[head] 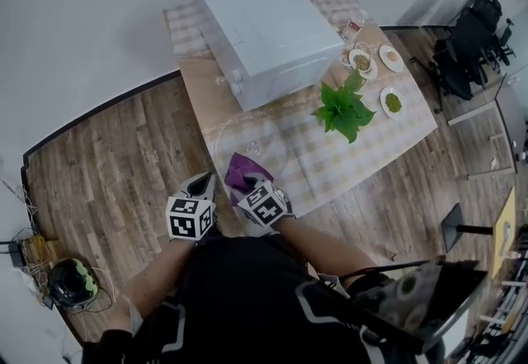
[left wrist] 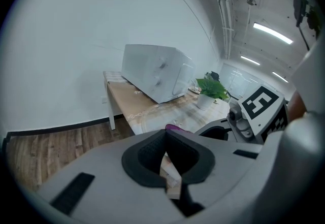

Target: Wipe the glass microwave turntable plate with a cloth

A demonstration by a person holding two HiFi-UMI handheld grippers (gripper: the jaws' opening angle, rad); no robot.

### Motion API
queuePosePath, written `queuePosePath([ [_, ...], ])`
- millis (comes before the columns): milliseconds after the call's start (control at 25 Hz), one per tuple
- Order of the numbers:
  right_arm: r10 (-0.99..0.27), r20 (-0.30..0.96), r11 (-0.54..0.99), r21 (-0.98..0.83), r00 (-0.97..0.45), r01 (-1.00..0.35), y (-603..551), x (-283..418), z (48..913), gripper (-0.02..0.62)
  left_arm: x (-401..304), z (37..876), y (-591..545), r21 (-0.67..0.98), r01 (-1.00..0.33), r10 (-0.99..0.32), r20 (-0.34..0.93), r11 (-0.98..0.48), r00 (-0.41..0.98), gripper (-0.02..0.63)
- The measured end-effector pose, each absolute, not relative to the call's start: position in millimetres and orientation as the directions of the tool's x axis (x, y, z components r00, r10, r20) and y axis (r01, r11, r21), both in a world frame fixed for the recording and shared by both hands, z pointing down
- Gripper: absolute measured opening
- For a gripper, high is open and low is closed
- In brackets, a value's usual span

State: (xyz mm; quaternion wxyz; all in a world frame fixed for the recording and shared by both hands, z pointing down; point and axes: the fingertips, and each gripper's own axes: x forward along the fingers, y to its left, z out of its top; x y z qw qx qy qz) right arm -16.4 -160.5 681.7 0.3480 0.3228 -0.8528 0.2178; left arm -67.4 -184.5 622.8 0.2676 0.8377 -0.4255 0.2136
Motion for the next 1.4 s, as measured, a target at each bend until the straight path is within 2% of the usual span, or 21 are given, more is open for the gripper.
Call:
queuePosePath([
  [280, -0.530, 0.645, 0.615, -0.154, -0.550, -0.773, -184.7, -3.4, 639.8, 0.106, -82.1, 613.9, -197.0, 0.265, -0.844, -0.630, 0.570, -0.467, 0.528, 0.009],
  [480, -0.630, 0.548, 0.616, -0.079, -0.550, -0.784, -198.3, 26.4, 588.2, 0.106, -77.3, 586.6, -203.4, 0.271, -0.812, -0.647, 0.497, -0.517, 0.578, 0.008],
  [640, -0.707, 0.480, 0.552, -0.085, -0.520, -0.829, -208.5, 57.1, 551.8, 0.106, -69.3, 560.7, -212.3, 0.219, -0.782, -0.661, 0.431, -0.583, 0.614, 0.009],
  [880, -0.814, 0.359, 0.452, -0.102, -0.457, -0.886, -219.7, 95.2, 492.2, 0.104, -54.0, 506.1, -221.6, 0.273, -0.732, -0.653, 0.332, -0.624, 0.681, 0.008],
  [1000, -0.838, 0.315, 0.433, -0.112, -0.445, -0.894, -222.6, 102.0, 466.0, 0.104, -46.2, 473.8, -230.3, 0.247, -0.716, -0.657, 0.284, -0.653, 0.698, 0.008],
  [1160, -0.865, 0.276, 0.395, -0.141, -0.419, -0.908, -222.1, 112.1, 442.1, 0.104, -39.5, 428.1, -230.1, 0.299, -0.666, -0.651, 0.165, -0.683, 0.741, 0.008],
  [1400, -0.884, 0.247, 0.389, -0.081, -0.396, -0.918, -223.5, 120.2, 411.8, 0.100, -36.6, 403.7, -236.3, 0.199, -0.702, -0.678, 0.180, -0.684, 0.712, 0.008],
])
